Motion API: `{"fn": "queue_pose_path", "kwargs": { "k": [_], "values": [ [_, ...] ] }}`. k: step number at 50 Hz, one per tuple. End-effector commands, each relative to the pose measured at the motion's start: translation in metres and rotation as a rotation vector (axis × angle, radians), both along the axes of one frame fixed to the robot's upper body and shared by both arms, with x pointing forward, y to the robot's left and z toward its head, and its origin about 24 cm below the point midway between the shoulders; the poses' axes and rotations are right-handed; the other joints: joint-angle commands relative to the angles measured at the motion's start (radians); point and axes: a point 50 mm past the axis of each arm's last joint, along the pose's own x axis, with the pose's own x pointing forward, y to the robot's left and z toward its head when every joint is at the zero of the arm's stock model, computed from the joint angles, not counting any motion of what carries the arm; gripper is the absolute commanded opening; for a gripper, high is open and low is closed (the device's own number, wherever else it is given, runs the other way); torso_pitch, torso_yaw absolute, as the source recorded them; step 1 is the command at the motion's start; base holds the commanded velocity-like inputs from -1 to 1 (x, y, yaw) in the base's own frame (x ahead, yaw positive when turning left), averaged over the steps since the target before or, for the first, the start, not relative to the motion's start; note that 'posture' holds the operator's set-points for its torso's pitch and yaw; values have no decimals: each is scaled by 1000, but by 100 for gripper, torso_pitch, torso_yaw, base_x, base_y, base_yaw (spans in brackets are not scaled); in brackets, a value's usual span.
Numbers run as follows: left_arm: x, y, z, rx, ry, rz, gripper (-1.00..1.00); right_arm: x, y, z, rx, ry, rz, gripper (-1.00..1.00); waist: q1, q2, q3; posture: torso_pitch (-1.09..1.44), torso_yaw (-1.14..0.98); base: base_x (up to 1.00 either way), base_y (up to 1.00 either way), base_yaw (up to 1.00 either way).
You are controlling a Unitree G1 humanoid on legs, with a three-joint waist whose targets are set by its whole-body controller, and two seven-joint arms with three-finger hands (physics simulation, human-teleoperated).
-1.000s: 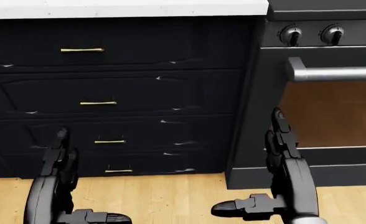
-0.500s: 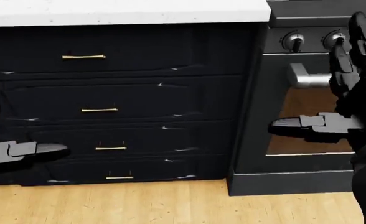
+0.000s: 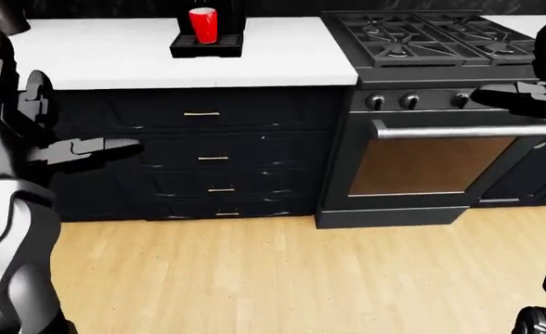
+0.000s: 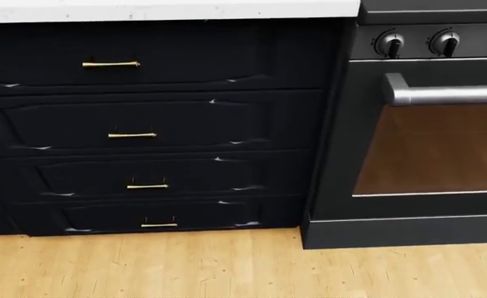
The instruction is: Pick the mug from under the coffee machine dispenser and place it on the counter.
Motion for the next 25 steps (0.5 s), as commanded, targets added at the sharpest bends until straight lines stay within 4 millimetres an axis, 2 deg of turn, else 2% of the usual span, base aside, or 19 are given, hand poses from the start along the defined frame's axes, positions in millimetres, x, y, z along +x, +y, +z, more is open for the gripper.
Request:
{"fn": "queue_pose_path", "kwargs": {
  "k": [1, 2, 4, 5, 7, 9, 10, 12, 14, 15, 16, 17, 18, 22, 25],
  "values": [
    [-6, 0, 17, 31, -85, 3, 100, -8, 2, 20, -53, -95, -3, 100, 0, -1, -22, 0, 0, 0, 0, 0],
    [-7, 0, 17, 30, -86, 6, 100, -8, 2, 20, -58, -96, -3, 100, -3, 4, -43, 0, 0, 0, 8, 0],
    [-7, 2, 19, 33, -90, 10, 100, -9, 2, 22, -70, -98, -4, 100, -5, 2, -36, 0, 0, 0, 23, 0],
    [-8, 2, 21, 33, -92, 12, 100, -9, 2, 23, -75, -100, -4, 100, -8, -8, -33, 0, 0, 0, 38, 0],
    [-8, 3, 21, 35, -95, 15, 100, -10, 3, 24, -81, -101, -3, 100, -9, -28, -44, 0, 0, 0, 40, 0],
    [-8, 3, 21, 33, -96, 17, 100, -10, 2, 25, -81, -103, -3, 100, -11, -25, -47, 0, 0, 0, 39, 0],
    [-8, 3, 21, 32, -95, 16, 100, -10, 2, 25, -82, -102, -3, 100, -12, -17, -44, 0, 0, 0, 40, 0],
    [-8, 3, 22, 33, -96, 16, 100, -11, 2, 26, -85, -101, -1, 100, -15, 5, -29, 0, 0, 0, 39, 0],
    [-8, 3, 22, 36, -97, 18, 100, -11, 3, 27, -86, -101, 2, 100, -20, 40, -24, 0, 0, 0, 39, 0],
    [-9, 3, 22, 37, -98, 19, 100, -11, 3, 27, -86, -102, 2, 100, -21, 72, -35, 0, 0, 0, 40, 0],
    [-9, 3, 22, 38, -99, 19, 100, -11, 2, 28, -86, -102, 2, 100, -18, 126, -51, 0, 0, 0, 40, 0],
    [-9, 3, 22, 39, -99, 19, 100, -12, 2, 28, -86, -103, 2, 100, -12, 75, -36, 0, 0, 0, 40, 0],
    [-8, 3, 21, 39, -98, 19, 100, -12, 2, 28, -86, -103, 3, 100, -14, 79, -30, 0, 0, 0, 40, 0],
    [-9, 4, 22, 44, -100, 25, 100, -13, 1, 28, -85, -105, 1, 100, -10, 38, -39, 0, 0, 0, 32, 0],
    [-9, 4, 23, 45, -102, 25, 100, -13, 1, 28, -88, -105, 1, 100, -10, 25, -32, 0, 0, 2, 19, 0]
  ]
}}
